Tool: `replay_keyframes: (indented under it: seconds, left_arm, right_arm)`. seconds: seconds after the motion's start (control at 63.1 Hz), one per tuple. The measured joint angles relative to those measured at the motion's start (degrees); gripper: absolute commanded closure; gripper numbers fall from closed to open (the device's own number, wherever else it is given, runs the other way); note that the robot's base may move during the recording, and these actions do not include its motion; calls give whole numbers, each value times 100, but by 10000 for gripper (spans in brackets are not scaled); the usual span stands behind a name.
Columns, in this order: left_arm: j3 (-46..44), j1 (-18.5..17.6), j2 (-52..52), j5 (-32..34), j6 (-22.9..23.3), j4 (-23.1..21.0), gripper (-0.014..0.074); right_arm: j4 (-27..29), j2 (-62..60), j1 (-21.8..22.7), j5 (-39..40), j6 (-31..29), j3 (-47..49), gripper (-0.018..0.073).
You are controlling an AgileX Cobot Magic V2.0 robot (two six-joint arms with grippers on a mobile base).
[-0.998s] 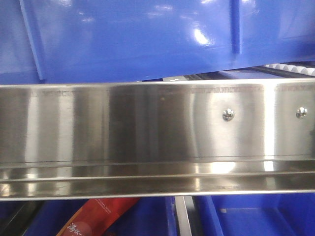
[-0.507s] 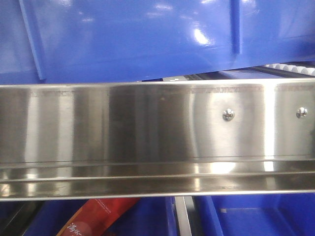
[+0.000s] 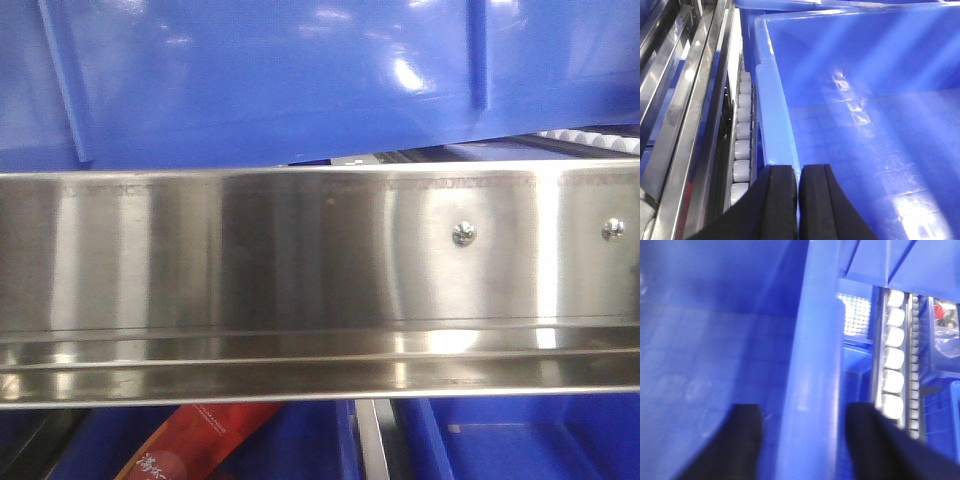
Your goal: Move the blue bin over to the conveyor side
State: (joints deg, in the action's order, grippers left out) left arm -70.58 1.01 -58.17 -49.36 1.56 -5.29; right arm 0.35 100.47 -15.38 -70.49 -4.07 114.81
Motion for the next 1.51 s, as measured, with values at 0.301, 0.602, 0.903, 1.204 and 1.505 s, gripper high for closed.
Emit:
replay_keyframes:
  seconds: [0.301, 0.602, 0.903, 1.204, 1.505]
  left_arm:
    - [0, 0, 0, 27, 0, -101, 574]
    - [0, 0, -458, 861, 0, -729, 193]
    - [-162, 0, -1256, 1025, 370, -662, 159]
    - [-873, 0, -1922, 262, 890, -230, 186]
    - [-1038, -156, -1990, -149, 1381, 529, 186]
  right_arm:
    - [-66, 0, -4, 16, 38, 0, 637]
    - [-66, 0, -4, 16, 42, 0, 637]
    - [-66, 0, -4, 16, 42, 0, 637]
    - [-66, 0, -4, 16, 51, 0, 637]
    - [-77, 0, -4, 16, 51, 0, 637]
